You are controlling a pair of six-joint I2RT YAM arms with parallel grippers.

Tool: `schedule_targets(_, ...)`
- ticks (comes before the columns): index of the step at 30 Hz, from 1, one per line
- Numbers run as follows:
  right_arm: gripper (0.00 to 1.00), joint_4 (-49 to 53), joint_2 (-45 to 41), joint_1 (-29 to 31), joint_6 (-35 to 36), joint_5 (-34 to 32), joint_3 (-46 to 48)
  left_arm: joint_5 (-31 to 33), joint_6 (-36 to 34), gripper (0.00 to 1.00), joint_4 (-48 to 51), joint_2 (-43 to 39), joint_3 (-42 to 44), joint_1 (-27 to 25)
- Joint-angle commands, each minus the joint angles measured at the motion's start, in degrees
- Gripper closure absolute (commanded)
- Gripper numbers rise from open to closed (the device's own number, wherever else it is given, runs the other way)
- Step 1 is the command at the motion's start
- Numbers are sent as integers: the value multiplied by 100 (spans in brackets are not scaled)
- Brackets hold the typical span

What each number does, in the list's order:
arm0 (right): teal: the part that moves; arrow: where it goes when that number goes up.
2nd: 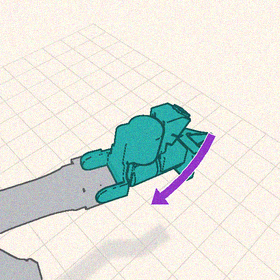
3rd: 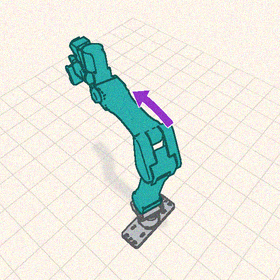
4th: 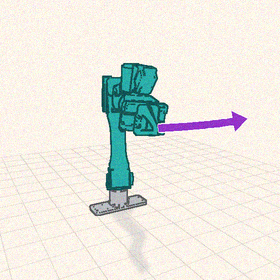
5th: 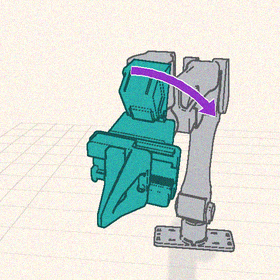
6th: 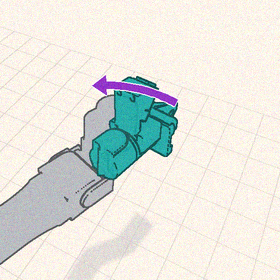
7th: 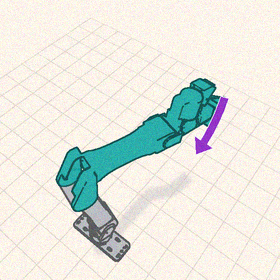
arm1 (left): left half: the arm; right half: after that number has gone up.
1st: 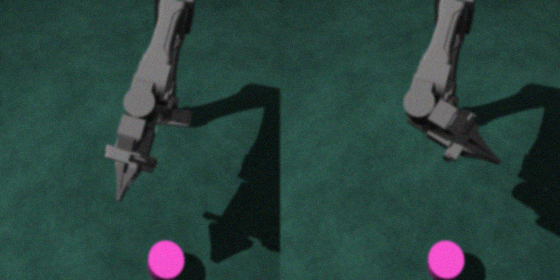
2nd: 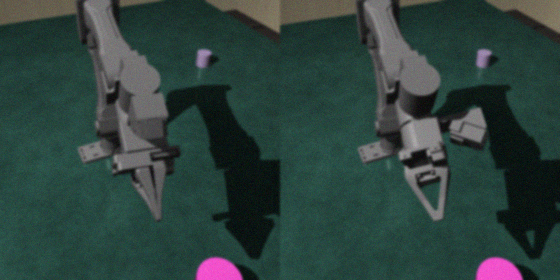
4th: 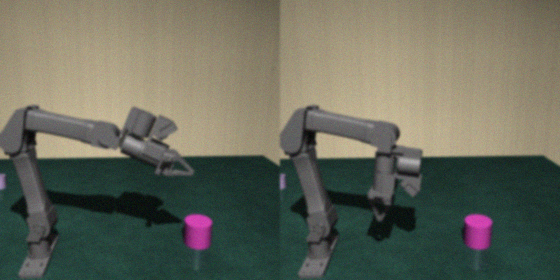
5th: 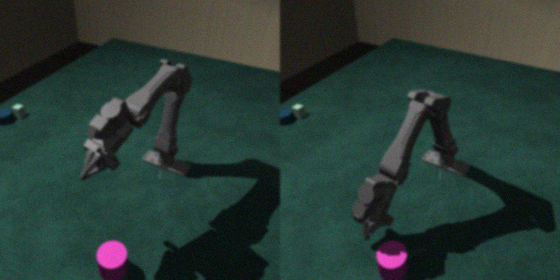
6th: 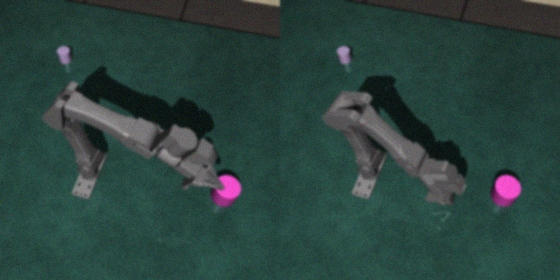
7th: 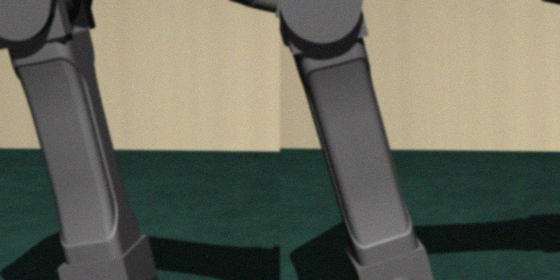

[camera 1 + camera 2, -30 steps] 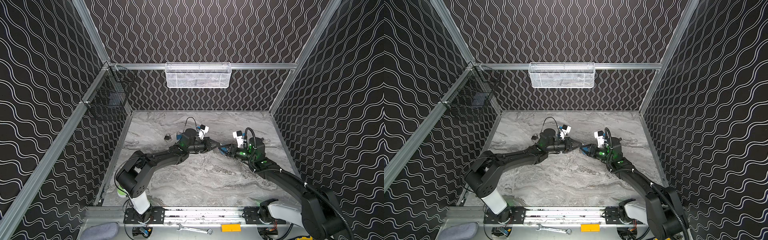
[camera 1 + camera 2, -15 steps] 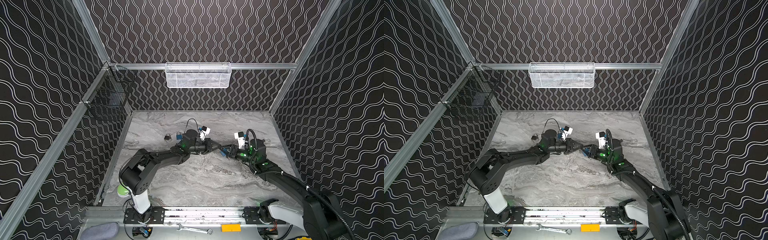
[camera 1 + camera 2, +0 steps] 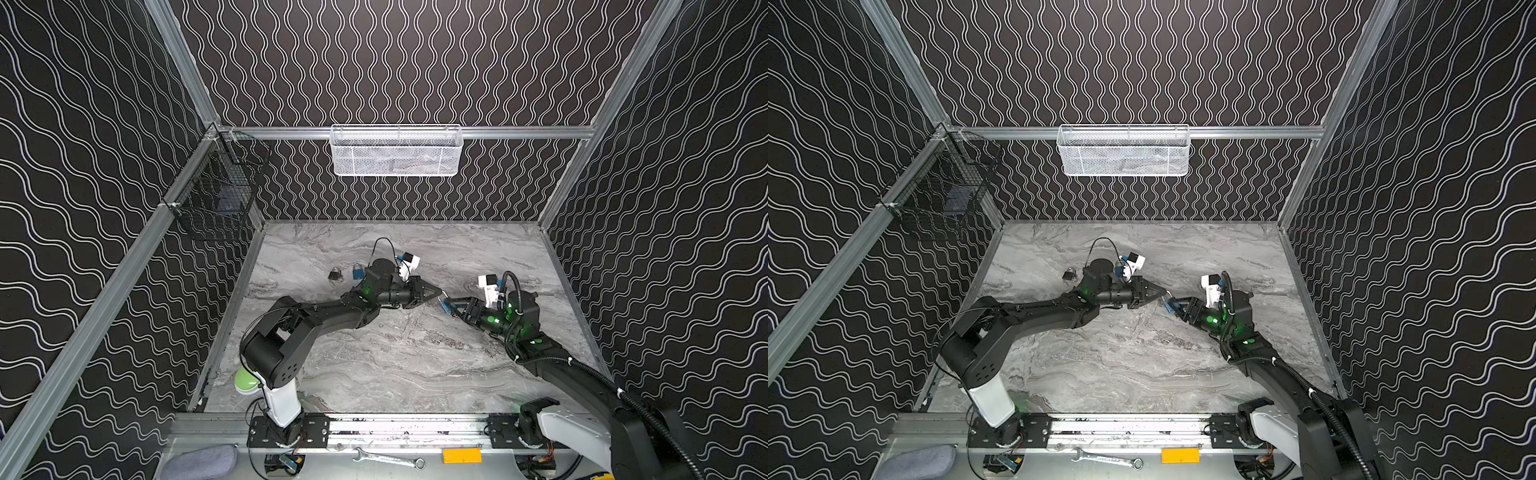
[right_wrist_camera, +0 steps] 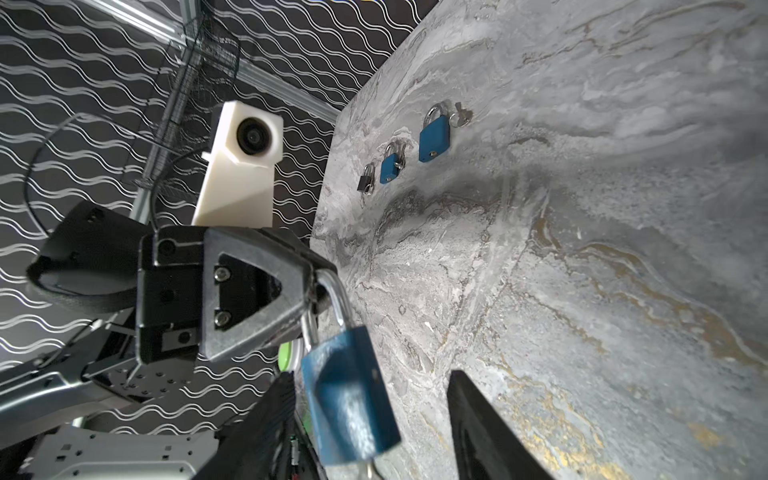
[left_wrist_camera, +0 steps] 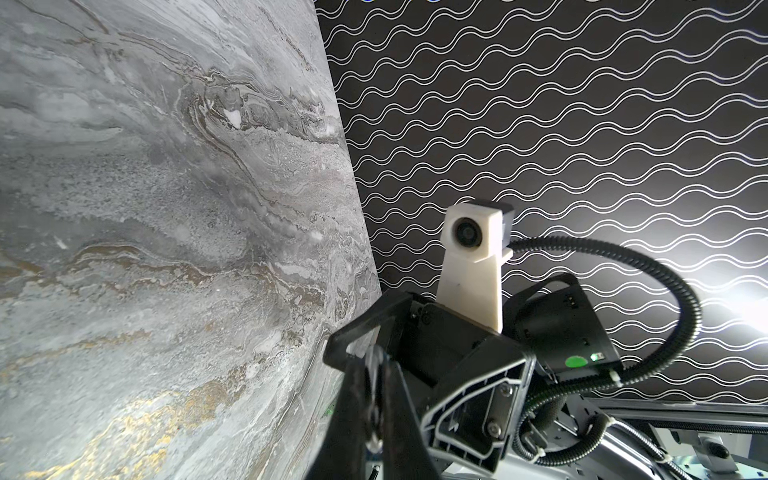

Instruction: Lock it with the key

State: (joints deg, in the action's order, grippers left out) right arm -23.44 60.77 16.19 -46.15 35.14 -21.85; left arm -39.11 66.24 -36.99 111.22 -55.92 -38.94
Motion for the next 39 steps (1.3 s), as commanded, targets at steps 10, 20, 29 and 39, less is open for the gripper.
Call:
schedule_targets(10, 40, -856, -382, -48, -635, 239, 483, 59, 237, 100, -546, 111, -15, 26)
schedule_targets(20, 45, -1339, -245, -54, -887, 248, 743, 46, 471, 100, -829, 153, 37, 34)
schedule_targets(29, 46, -1758, -236, -62, -1079, 283, 879, 53, 480, 100, -841, 174, 63, 35)
schedule_targets(39, 46, -2207, 213, -69, -1232, 347, 717, 43, 497, 100, -863, 137, 73, 22)
